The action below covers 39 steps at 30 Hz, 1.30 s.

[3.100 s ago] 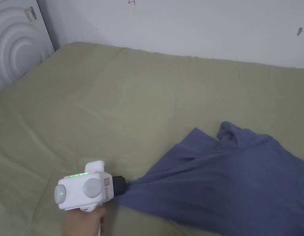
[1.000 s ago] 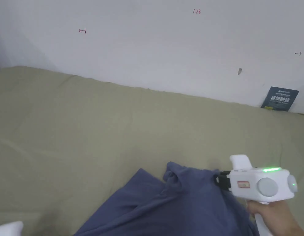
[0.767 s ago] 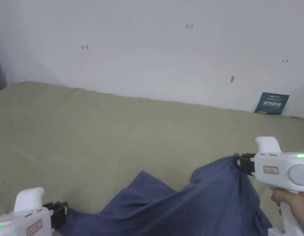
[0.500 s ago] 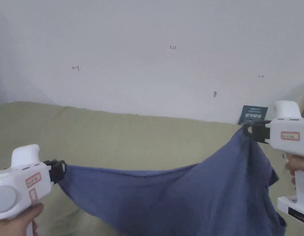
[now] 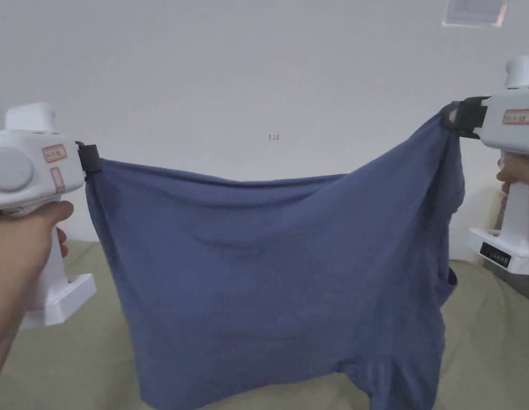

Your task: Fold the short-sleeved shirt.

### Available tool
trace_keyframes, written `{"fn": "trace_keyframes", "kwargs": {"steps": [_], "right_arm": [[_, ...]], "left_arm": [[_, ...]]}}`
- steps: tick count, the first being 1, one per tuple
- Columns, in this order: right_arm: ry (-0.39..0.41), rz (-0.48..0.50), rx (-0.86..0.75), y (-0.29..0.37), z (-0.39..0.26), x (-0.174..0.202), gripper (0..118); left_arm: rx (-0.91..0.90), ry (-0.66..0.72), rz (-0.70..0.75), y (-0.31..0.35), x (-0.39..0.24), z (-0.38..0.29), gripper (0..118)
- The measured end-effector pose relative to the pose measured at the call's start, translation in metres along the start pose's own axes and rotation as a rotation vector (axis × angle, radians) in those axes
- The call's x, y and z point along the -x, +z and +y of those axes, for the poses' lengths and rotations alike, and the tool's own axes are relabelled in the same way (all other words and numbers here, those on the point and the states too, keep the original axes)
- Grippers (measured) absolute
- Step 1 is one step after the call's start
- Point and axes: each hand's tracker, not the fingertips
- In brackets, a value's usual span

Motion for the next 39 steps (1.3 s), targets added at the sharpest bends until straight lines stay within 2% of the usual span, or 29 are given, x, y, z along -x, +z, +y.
{"fn": "trace_keyframes", "kwargs": {"steps": [4, 7, 12, 18, 22, 26, 29, 31, 36, 39], "right_arm": [[-0.024, 0.016, -0.052, -0.026, 0.030, -0.003, 2], [-0.012, 0.009, -0.076, -0.041, 0.044, -0.007, 2], [-0.033, 0.018, -0.087, -0.061, 0.042, -0.018, 2], [0.000, 0.000, 0.020, -0.091, -0.035, -0.031, 2], [-0.062, -0.005, 0.064, -0.095, -0.105, -0.038, 2], [-0.057, 0.011, 0.031, -0.062, -0.155, -0.042, 2], [-0.102, 0.053, 0.028, -0.020, -0.171, -0.046, 2], [-0.094, 0.065, 0.053, 0.014, -0.182, -0.044, 2], [-0.126, 0.067, 0.205, 0.107, -0.238, -0.040, 2], [-0.128, 0.049, 0.310, 0.160, -0.305, -0.038, 2]], "left_arm": [[-0.098, -0.046, 0.061, -0.017, -0.012, 0.038, 8], [-0.102, 0.004, 0.049, -0.029, -0.012, 0.061, 8], [-0.114, -0.020, 0.080, -0.049, -0.013, 0.068, 8], [-0.043, -0.021, 0.093, -0.080, -0.008, 0.000, 8], [0.020, 0.000, 0.117, -0.098, -0.002, -0.073, 8], [-0.008, 0.000, 0.106, -0.080, 0.004, -0.134, 8], [0.017, 0.023, 0.064, -0.048, 0.010, -0.152, 8], [0.030, 0.008, 0.050, -0.018, 0.015, -0.165, 8], [0.113, -0.045, 0.033, 0.066, 0.029, -0.206, 8], [0.220, -0.055, 0.021, 0.117, 0.042, -0.249, 8]]}}
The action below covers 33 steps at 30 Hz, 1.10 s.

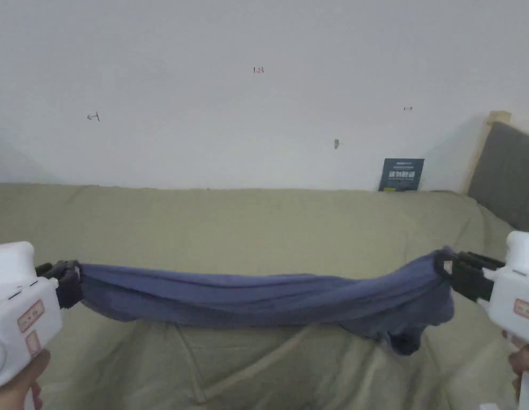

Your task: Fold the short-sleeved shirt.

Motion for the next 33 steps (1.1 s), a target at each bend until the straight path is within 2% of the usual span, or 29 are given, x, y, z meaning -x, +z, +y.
{"fn": "trace_keyframes", "kwargs": {"steps": [3, 7, 10, 12, 13, 14, 15, 16, 17, 20, 21, 23, 24, 25, 26, 27, 28, 29, 31, 32, 33], "right_arm": [[0.047, -0.057, 0.184, 0.008, -0.082, -0.003, 2], [-0.011, -0.090, 0.401, 0.003, -0.174, -0.015, 3], [0.032, -0.146, 0.493, 0.000, -0.204, -0.010, 4], [0.023, -0.150, 0.486, -0.001, -0.209, -0.012, 7], [0.007, -0.143, 0.489, -0.002, -0.209, -0.016, 29], [-0.015, -0.132, 0.485, 0.000, -0.207, -0.016, 64], [-0.015, -0.137, 0.484, 0.001, -0.205, -0.017, 101], [-0.014, -0.133, 0.480, 0.004, -0.203, -0.017, 118], [0.010, -0.141, 0.431, 0.017, -0.195, -0.012, 118], [0.016, -0.084, 0.326, 0.054, -0.179, 0.016, 118], [0.023, -0.075, 0.314, 0.064, -0.176, 0.024, 118], [0.057, -0.072, 0.245, 0.077, -0.169, 0.037, 118], [0.081, -0.085, 0.224, 0.084, -0.170, 0.045, 118], [0.098, -0.097, 0.210, 0.092, -0.171, 0.053, 110], [0.103, -0.090, 0.199, 0.094, -0.176, 0.055, 90], [0.105, -0.089, 0.163, 0.099, -0.179, 0.059, 54], [0.108, -0.105, 0.154, 0.102, -0.182, 0.064, 5], [0.120, -0.132, 0.167, 0.101, -0.184, 0.069, 0], [0.135, -0.155, 0.158, 0.102, -0.190, 0.069, 0], [0.116, -0.115, 0.165, 0.102, -0.190, 0.066, 0], [0.091, -0.089, 0.186, 0.100, -0.190, 0.064, 0]], "left_arm": [[0.109, 0.000, 0.009, 0.025, 0.012, -0.064, 8], [0.286, 0.057, 0.032, 0.030, 0.030, -0.144, 8], [0.369, 0.026, 0.057, 0.025, 0.036, -0.180, 8], [0.371, 0.024, 0.051, 0.020, 0.039, -0.189, 8], [0.370, 0.023, 0.049, 0.022, 0.040, -0.191, 23], [0.366, 0.019, 0.034, 0.022, 0.042, -0.192, 60], [0.367, 0.019, 0.025, 0.023, 0.043, -0.192, 104], [0.377, 0.009, 0.005, 0.026, 0.042, -0.190, 117], [0.333, 0.012, -0.015, 0.023, 0.040, -0.184, 114], [0.267, -0.125, -0.034, 0.027, 0.033, -0.170, 118], [0.232, -0.156, -0.044, 0.076, 0.025, -0.171, 118], [0.241, -0.209, -0.015, 0.111, 0.018, -0.171, 118], [0.245, -0.220, 0.011, 0.120, 0.016, -0.173, 118], [0.236, -0.230, 0.023, 0.110, 0.018, -0.178, 117], [0.241, -0.240, 0.030, 0.113, 0.018, -0.181, 113], [0.263, -0.236, 0.028, 0.114, 0.020, -0.182, 98], [0.329, -0.206, 0.013, 0.113, 0.022, -0.185, 41], [0.346, -0.188, 0.016, 0.107, 0.021, -0.188, 0], [0.339, -0.207, 0.049, 0.103, 0.023, -0.195, 0], [0.323, -0.267, 0.066, 0.101, 0.029, -0.190, 0], [0.364, -0.224, 0.036, 0.099, 0.032, -0.191, 0]]}}
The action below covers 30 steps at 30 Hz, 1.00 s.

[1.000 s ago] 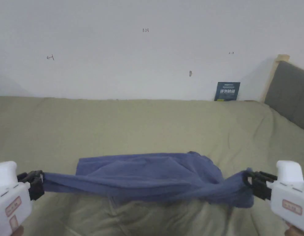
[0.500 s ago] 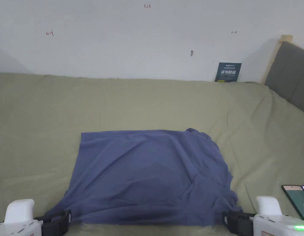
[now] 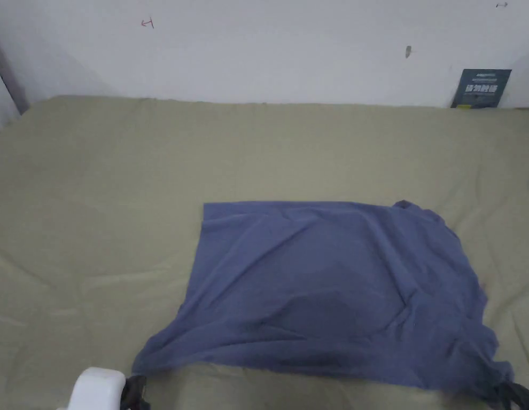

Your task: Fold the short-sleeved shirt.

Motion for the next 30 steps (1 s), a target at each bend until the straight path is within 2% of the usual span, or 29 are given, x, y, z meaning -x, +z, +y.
{"fn": "trace_keyframes", "kwargs": {"steps": [3, 4, 5, 6, 7, 8, 15, 16, 17, 18, 19, 20, 24, 25, 26, 27, 29, 30], "right_arm": [[0.011, -0.037, -0.006, 0.001, -0.001, 0.004, 0], [0.009, -0.036, 0.001, 0.000, 0.000, 0.004, 0], [0.007, -0.044, 0.001, 0.000, 0.000, 0.004, 0], [0.001, -0.044, -0.002, -0.001, 0.001, 0.003, 0], [-0.014, -0.040, 0.004, -0.002, 0.003, 0.001, 0], [-0.025, -0.043, 0.009, -0.004, 0.004, 0.000, 0], [-0.042, -0.068, 0.020, -0.006, 0.011, -0.008, 0], [-0.042, -0.075, 0.025, -0.006, 0.011, -0.008, 0], [-0.044, -0.080, 0.028, -0.005, 0.014, -0.007, 0], [-0.050, -0.084, 0.032, -0.005, 0.015, -0.007, 0], [-0.055, -0.089, 0.038, -0.006, 0.016, -0.007, 0], [-0.057, -0.096, 0.041, -0.007, 0.016, -0.007, 0], [-0.061, -0.118, 0.100, -0.020, 0.019, -0.020, 2], [-0.060, -0.125, 0.121, -0.028, 0.018, -0.025, 31], [-0.066, -0.119, 0.151, -0.036, 0.018, -0.030, 76], [-0.091, -0.095, 0.195, -0.047, 0.019, -0.035, 114], [-0.125, -0.046, 0.289, -0.070, 0.017, -0.045, 118], [-0.133, -0.041, 0.236, -0.069, 0.020, -0.049, 117]], "left_arm": [[-0.002, 0.025, -0.003, -0.008, 0.008, 0.002, 3], [0.007, 0.024, -0.008, -0.015, 0.010, 0.005, 39], [0.058, 0.041, -0.021, -0.025, 0.014, 0.006, 91], [0.098, 0.049, -0.034, -0.036, 0.016, 0.006, 118], [-0.001, 0.017, -0.070, -0.038, 0.015, 0.007, 116], [0.089, 0.046, -0.043, -0.048, 0.018, 0.003, 116], [0.153, -0.004, -0.020, -0.106, 0.021, 0.006, 115], [0.153, -0.010, -0.017, -0.111, 0.022, 0.009, 111], [0.161, -0.016, -0.017, -0.115, 0.021, 0.012, 98], [0.166, -0.019, -0.022, -0.118, 0.020, 0.014, 71], [0.172, -0.009, -0.030, -0.119, 0.017, 0.016, 17], [0.170, -0.009, -0.025, -0.118, 0.015, 0.018, 9], [0.170, -0.013, -0.081, -0.117, 0.006, 0.022, 9], [0.162, -0.015, -0.086, -0.115, 0.005, 0.023, 9], [0.156, -0.016, -0.087, -0.115, 0.004, 0.026, 9], [0.162, 0.001, -0.096, -0.114, 0.004, 0.028, 9], [0.151, 0.026, -0.104, -0.108, 0.002, 0.031, 9], [0.145, 0.033, -0.105, -0.108, 0.003, 0.033, 9]]}}
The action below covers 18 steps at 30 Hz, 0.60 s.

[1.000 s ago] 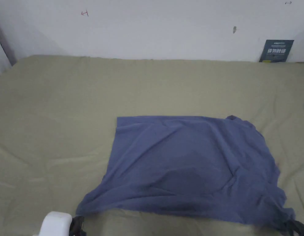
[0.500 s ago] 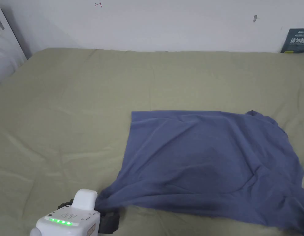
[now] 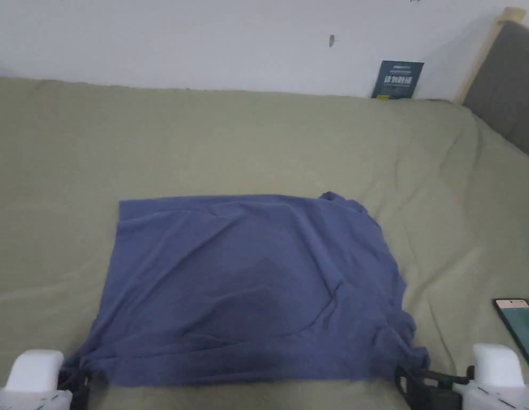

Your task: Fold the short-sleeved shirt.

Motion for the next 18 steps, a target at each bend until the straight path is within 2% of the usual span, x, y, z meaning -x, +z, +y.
{"fn": "trace_keyframes", "kwargs": {"steps": [2, 5, 7, 8, 9, 10, 11, 12, 13, 14, 18], "right_arm": [[0.041, -0.050, 0.054, -0.010, 0.005, -0.001, 117], [0.077, -0.055, 0.082, -0.044, 0.009, 0.000, 117], [0.095, -0.035, 0.109, -0.055, 0.012, 0.004, 116], [0.088, -0.005, 0.149, -0.060, 0.012, 0.004, 109], [0.062, 0.001, 0.169, -0.063, 0.013, 0.004, 77], [0.067, -0.029, 0.159, -0.064, 0.014, 0.006, 3], [0.087, -0.074, 0.130, -0.063, 0.010, 0.009, 3], [0.087, -0.044, 0.136, -0.060, 0.009, 0.009, 3], [0.051, 0.013, 0.144, -0.056, 0.009, 0.007, 3], [0.003, 0.024, 0.134, -0.052, 0.009, 0.005, 3], [-0.004, 0.014, 0.097, -0.036, 0.011, -0.001, 3]], "left_arm": [[-0.004, 0.001, 0.003, 0.003, -0.001, 0.001, 9], [-0.002, 0.000, 0.002, 0.002, 0.001, 0.006, 9], [0.000, 0.000, 0.005, 0.003, -0.001, 0.005, 9], [0.003, 0.001, 0.007, 0.002, 0.000, 0.007, 9], [0.004, 0.002, 0.008, 0.000, 0.001, 0.008, 9], [0.006, 0.005, 0.007, 0.002, -0.001, 0.006, 9], [0.013, 0.007, 0.004, 0.003, -0.001, 0.006, 9], [0.018, 0.010, -0.001, 0.002, 0.001, 0.007, 8], [0.024, 0.011, -0.012, 0.002, 0.001, 0.007, 8], [0.025, 0.009, 0.002, 0.004, -0.001, 0.004, 8], [0.026, 0.023, -0.007, 0.006, 0.001, 0.003, 7]]}}
